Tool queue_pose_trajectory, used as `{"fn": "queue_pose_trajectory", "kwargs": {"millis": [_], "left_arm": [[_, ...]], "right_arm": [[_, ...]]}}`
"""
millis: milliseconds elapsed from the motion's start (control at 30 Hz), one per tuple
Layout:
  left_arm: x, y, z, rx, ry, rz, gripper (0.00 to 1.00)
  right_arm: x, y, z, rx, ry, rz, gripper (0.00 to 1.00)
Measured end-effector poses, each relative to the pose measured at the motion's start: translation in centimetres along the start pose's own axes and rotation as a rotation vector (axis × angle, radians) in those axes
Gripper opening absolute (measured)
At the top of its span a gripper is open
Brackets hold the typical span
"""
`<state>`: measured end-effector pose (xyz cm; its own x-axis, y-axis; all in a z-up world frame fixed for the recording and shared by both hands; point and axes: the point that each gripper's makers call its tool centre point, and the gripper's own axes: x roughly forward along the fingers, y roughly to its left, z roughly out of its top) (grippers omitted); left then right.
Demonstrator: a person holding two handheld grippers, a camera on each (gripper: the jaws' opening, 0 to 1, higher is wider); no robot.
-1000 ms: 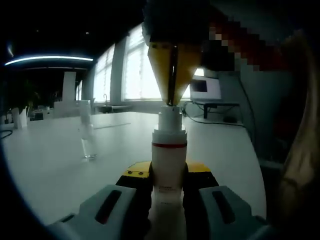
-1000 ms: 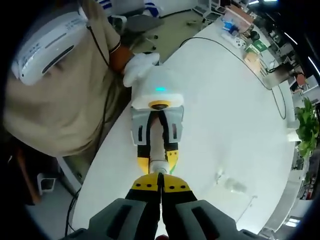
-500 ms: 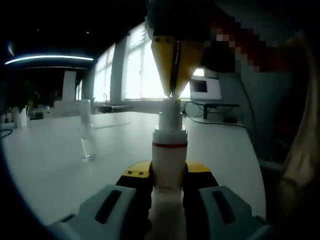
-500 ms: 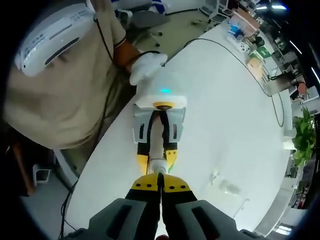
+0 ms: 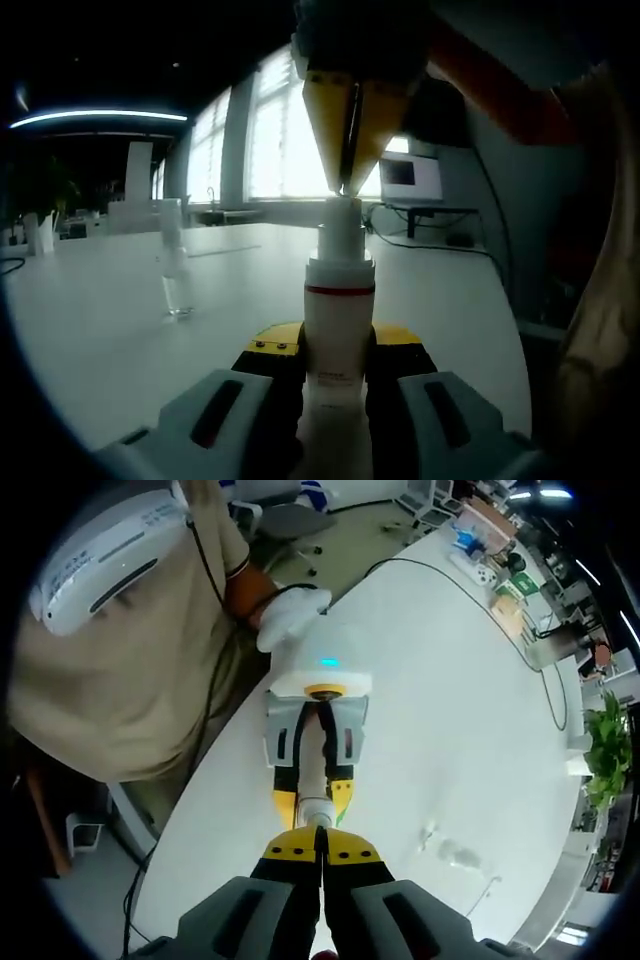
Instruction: Clamp pump bottle remove cover press pump head put on cover
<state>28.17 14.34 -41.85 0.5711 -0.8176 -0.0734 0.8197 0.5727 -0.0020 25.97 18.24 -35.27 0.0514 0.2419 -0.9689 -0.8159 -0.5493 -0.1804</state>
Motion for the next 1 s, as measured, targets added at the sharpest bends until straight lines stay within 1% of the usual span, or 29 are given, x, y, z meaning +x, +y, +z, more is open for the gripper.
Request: {"fn": "queue_pose_trajectory", "kwargs": {"millis": [300, 533, 767, 1000], "left_arm": [[0.0, 0.0, -0.01, 0.001, -0.001, -0.001, 0.14], [0.06, 0.03, -0.02, 0.002, -0.001, -0.001, 0.14], [0.09, -0.04, -0.02, 0.003, -0.001, -0.001, 0.14], [0.05, -0.06, 0.0, 0.004, -0.001, -0.001, 0.14]], "right_arm": [[0.01, -0.01, -0.02, -0.004, 0.006, -0.003, 0.0], [0.15, 0.04, -0.02, 0.009, 0.012, -0.005, 0.0], [0.52, 0.05, -0.17, 0.056, -0.001, -0.001, 0.0], [0.66, 0.07, -0.1, 0.034, 0.017, -0.002, 0.0]]}}
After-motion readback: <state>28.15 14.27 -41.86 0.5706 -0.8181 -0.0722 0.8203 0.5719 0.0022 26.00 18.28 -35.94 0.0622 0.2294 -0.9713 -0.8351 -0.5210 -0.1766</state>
